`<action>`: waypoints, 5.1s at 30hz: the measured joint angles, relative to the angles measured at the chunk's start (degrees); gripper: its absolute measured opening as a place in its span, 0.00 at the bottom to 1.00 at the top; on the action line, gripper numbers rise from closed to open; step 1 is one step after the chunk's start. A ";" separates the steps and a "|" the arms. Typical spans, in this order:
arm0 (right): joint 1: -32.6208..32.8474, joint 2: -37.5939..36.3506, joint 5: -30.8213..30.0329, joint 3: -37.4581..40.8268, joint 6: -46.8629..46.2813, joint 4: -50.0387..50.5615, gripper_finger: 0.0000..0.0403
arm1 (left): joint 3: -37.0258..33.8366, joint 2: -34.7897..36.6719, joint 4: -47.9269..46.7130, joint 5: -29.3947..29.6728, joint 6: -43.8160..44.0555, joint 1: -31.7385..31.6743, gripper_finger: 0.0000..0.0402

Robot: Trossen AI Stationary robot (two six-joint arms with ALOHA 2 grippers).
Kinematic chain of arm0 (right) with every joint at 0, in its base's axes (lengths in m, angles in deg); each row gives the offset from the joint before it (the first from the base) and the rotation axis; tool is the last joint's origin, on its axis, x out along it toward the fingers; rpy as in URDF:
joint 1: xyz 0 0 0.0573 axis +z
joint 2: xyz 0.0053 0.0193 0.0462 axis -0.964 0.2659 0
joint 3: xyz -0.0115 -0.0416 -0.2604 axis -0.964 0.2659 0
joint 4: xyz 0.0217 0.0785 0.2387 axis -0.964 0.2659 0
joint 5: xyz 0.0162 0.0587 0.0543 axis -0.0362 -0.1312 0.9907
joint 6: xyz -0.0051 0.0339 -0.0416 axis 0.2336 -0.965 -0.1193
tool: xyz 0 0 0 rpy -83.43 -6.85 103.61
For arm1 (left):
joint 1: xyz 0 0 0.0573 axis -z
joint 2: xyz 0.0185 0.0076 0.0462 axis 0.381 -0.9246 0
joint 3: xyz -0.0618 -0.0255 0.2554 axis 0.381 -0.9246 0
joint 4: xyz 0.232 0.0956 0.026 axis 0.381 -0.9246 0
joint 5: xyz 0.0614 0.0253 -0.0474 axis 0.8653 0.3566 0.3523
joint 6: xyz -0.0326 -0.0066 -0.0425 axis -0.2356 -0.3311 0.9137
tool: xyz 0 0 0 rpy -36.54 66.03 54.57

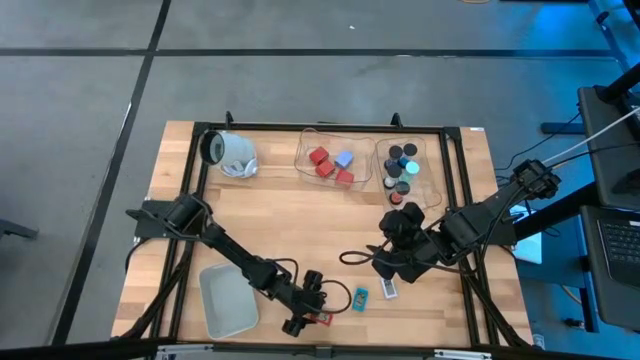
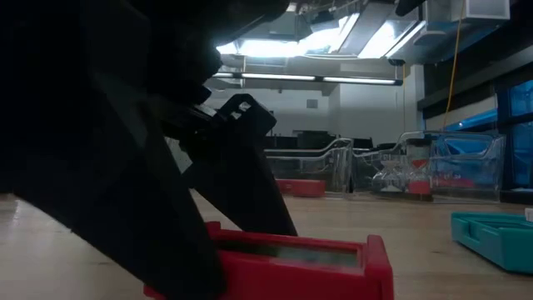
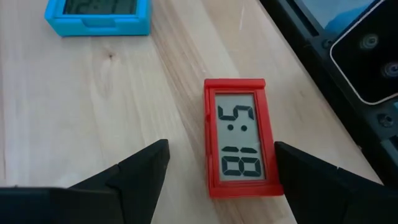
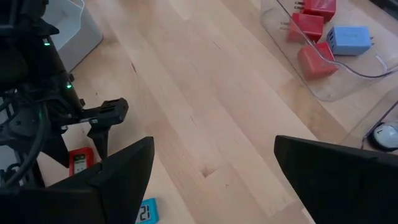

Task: Pick & Place Office items
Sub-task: Put the red digital clock into the gray bin, then put the white digital clock into the gray bin

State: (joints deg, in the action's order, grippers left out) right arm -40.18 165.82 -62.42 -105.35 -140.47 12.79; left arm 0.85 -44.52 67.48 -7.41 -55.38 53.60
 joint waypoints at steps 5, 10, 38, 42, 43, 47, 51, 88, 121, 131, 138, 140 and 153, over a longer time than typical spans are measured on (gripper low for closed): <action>0.00 0.00 -0.43 0.00 0.08 0.02 0.83 | 0.01 0.13 -0.90 -0.64 -0.91 -0.17 0.69; 0.00 0.00 -0.47 0.00 1.62 0.03 0.83 | 0.00 0.15 -1.64 -1.16 -5.05 -0.24 0.58; 1.43 -0.02 -1.54 0.00 -0.19 -0.22 0.83 | -0.18 20.58 -18.63 6.32 3.85 -0.72 0.38; 2.18 -0.02 -1.52 -0.01 -0.21 -0.24 0.83 | -0.22 27.47 -30.68 6.39 12.59 0.86 0.38; 2.37 -0.02 -1.52 -0.02 -0.21 -0.24 0.83 | -0.22 29.18 -33.76 6.30 15.17 1.52 0.38; 3.09 -0.02 -1.52 -0.02 -0.20 -0.24 0.83 | -0.22 34.69 -43.83 1.94 28.08 5.06 0.39; 3.45 -0.02 -1.95 -0.01 -0.02 -0.24 0.83 | -0.15 39.03 -54.10 -1.41 43.72 10.97 0.38; 5.16 -0.02 -4.50 -0.02 -0.25 -0.26 0.83 | -0.24 18.91 -60.12 -7.67 42.98 19.23 0.45; 7.68 -0.02 13.57 -0.02 -11.90 5.62 0.83 | -0.22 36.89 -62.29 -2.61 51.16 9.57 0.54; 12.78 -0.02 15.13 8.33 -42.99 3.67 0.83 | -0.14 36.85 -49.73 35.21 35.65 8.75 0.54; 14.93 0.02 13.87 18.82 -48.82 -11.17 0.83 | -0.13 34.48 -40.85 36.06 26.26 6.35 0.54; 15.21 0.07 11.67 21.09 -46.99 -17.29 0.83 | -0.13 33.88 -39.67 36.02 25.17 5.83 0.54; 15.23 13.72 19.62 22.01 -43.21 -19.82 0.83 | -0.15 31.71 -39.39 38.69 24.63 4.94 0.54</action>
State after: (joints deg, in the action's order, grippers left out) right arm -24.95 179.54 -42.80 -83.34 -183.69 -7.03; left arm 0.70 -12.81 28.09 31.28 -30.75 58.53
